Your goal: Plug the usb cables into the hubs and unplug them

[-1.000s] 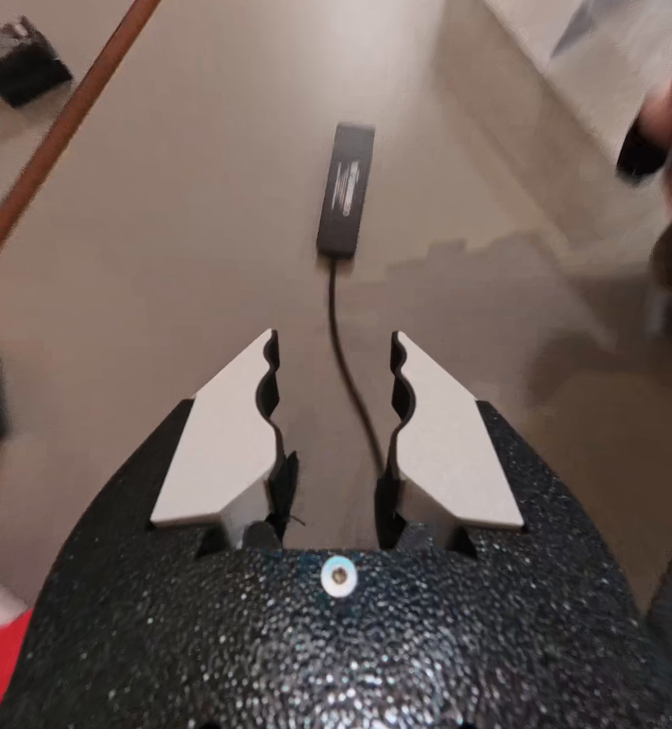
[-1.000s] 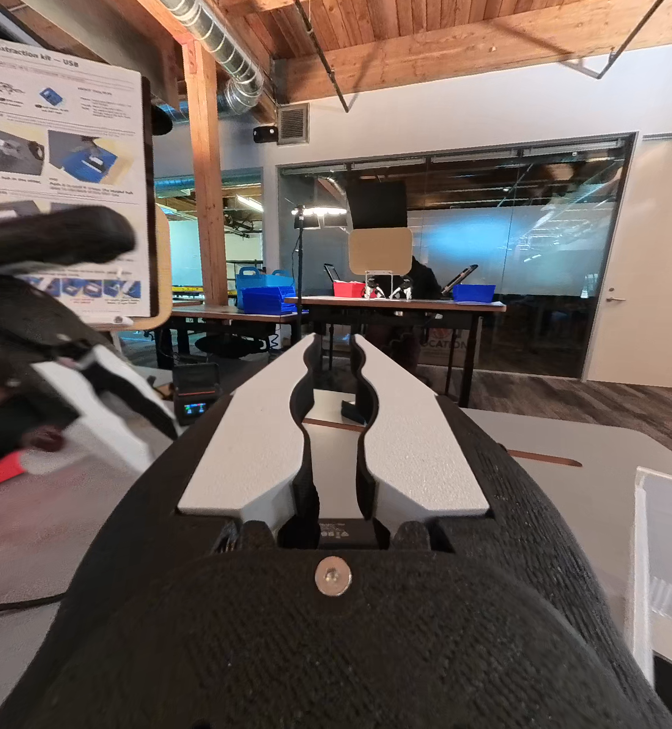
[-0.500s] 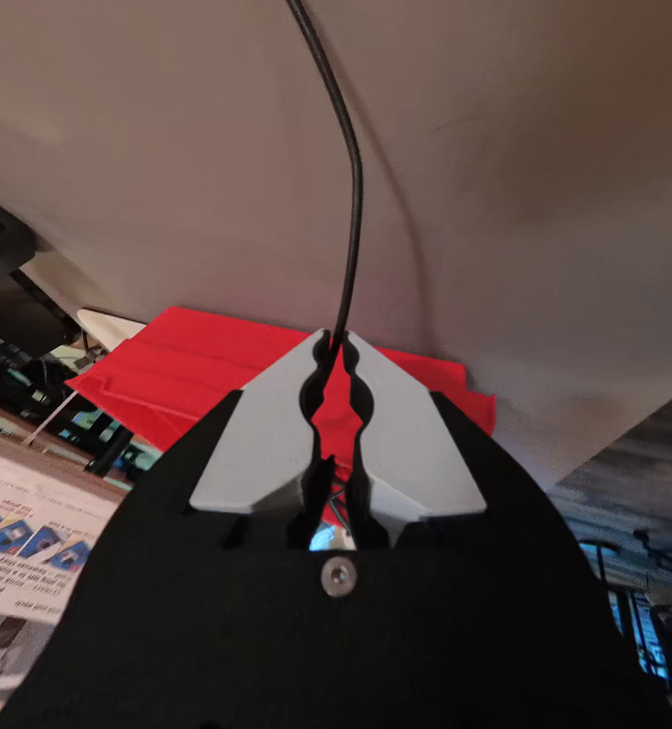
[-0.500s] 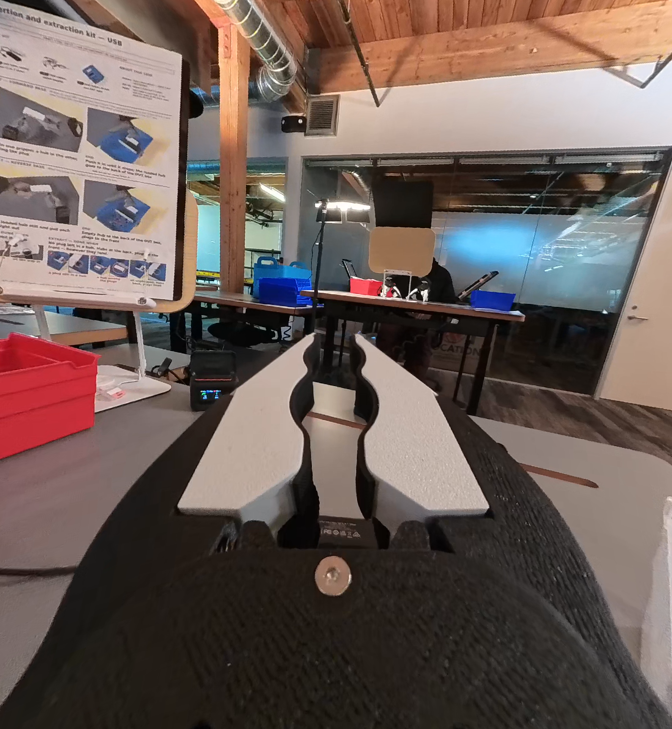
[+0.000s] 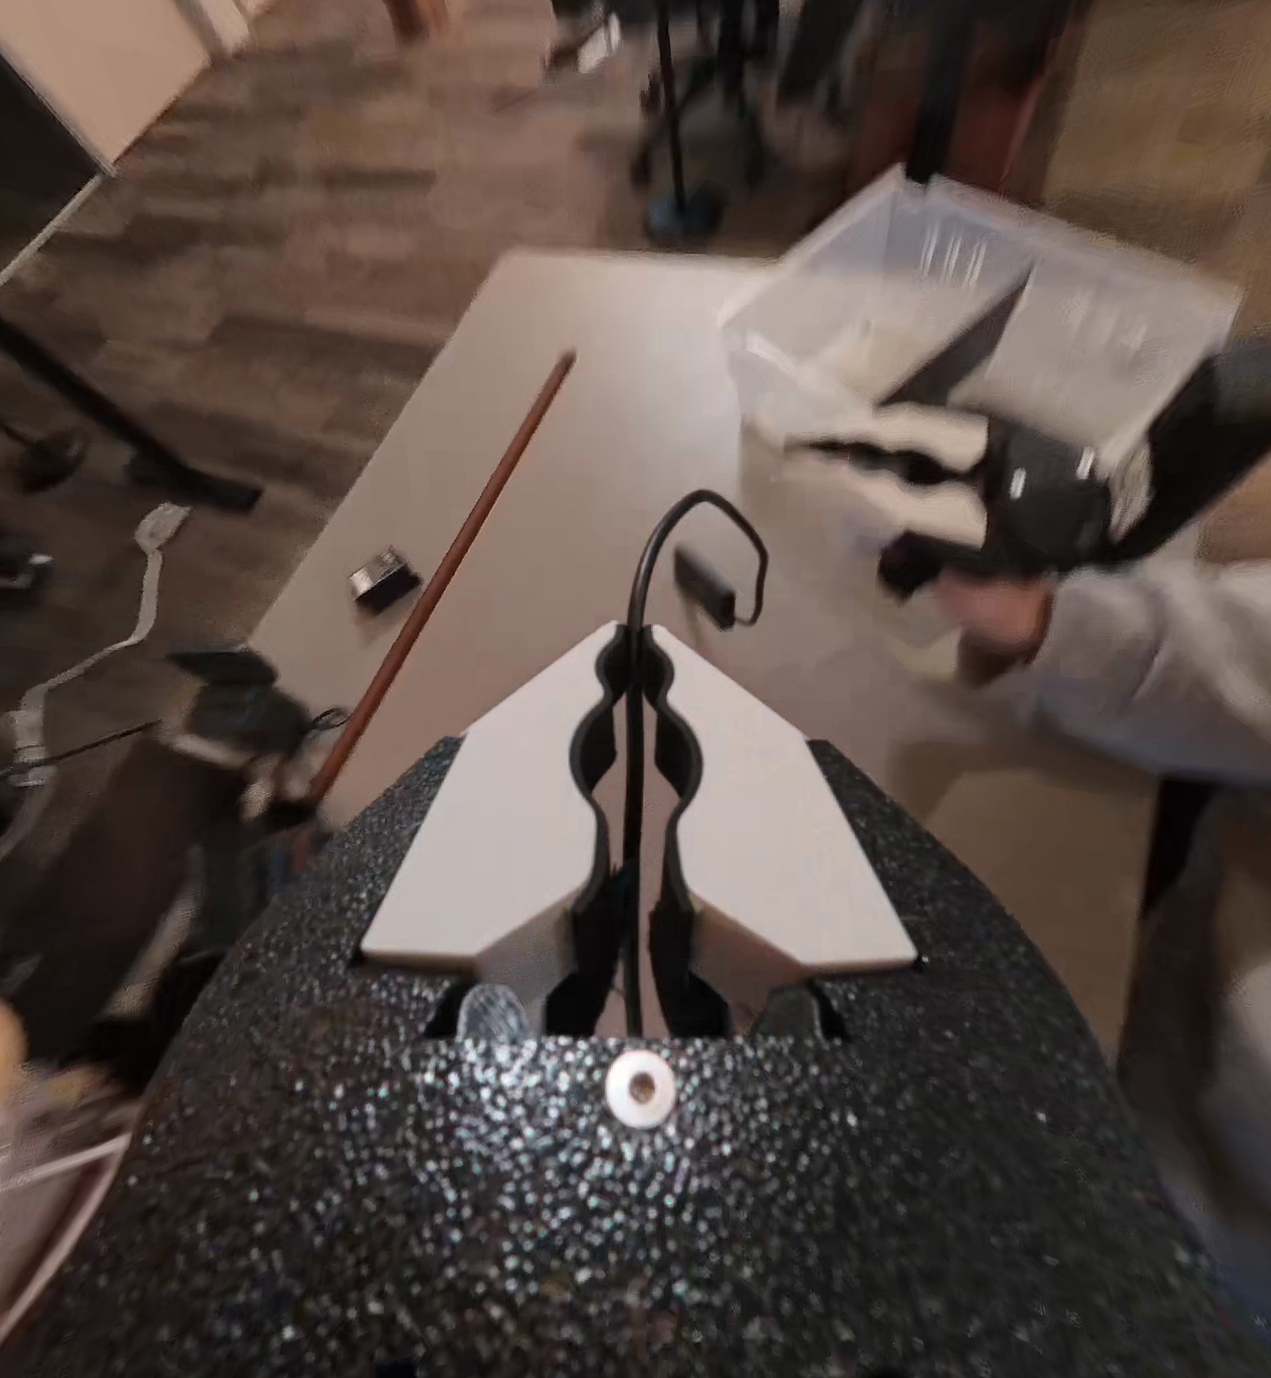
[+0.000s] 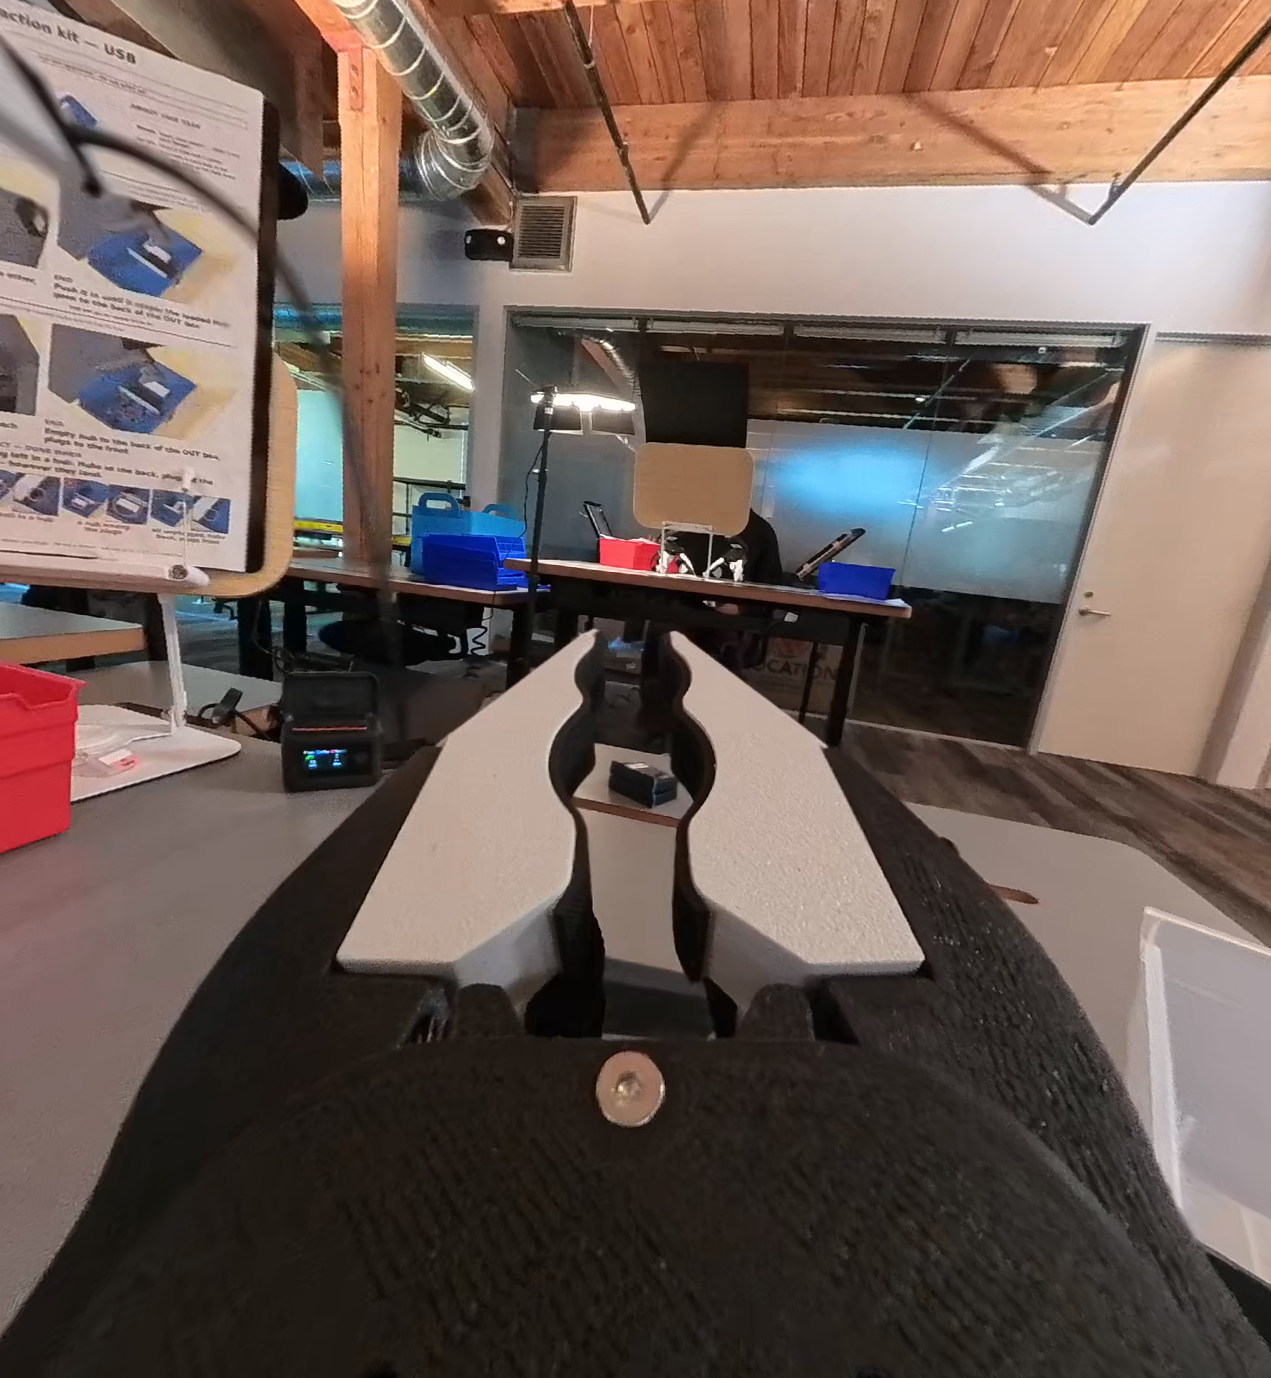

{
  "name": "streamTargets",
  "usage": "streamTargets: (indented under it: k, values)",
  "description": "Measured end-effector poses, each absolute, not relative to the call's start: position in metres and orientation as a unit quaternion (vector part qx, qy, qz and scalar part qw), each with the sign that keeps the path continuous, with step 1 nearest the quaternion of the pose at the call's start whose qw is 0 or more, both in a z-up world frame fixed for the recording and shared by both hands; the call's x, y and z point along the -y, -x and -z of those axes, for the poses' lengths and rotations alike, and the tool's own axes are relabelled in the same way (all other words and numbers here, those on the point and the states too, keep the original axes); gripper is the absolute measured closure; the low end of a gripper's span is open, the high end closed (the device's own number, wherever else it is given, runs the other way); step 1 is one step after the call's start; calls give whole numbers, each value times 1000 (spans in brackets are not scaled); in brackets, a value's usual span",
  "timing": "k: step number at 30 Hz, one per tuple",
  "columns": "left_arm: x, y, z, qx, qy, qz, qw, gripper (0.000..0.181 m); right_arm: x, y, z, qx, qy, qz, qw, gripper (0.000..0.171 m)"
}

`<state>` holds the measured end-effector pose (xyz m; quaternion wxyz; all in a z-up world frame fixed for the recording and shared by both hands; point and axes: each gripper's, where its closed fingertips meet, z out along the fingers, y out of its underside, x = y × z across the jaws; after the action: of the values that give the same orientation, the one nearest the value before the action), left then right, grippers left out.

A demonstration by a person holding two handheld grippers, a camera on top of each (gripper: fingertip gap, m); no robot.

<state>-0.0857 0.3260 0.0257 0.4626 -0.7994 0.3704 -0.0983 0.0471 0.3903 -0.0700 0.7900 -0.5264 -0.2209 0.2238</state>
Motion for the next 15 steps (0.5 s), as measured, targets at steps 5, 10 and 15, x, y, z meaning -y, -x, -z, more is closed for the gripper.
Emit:
streamTargets:
  k: [5, 10, 15]
  values:
    - [-363, 99, 24, -258, 822, 180, 474, 181, -389, -47, 70, 226, 522, -208, 796, 160]
    - [-367, 132, 91, -185, 855, 210, 437, 176, -387, -40, 73, 246, 519, -187, 797, 161]
    - [-327, 193, 56, -191, 847, 117, 481, 93, -384, -37, 71, 254, 511, -180, 801, 160]
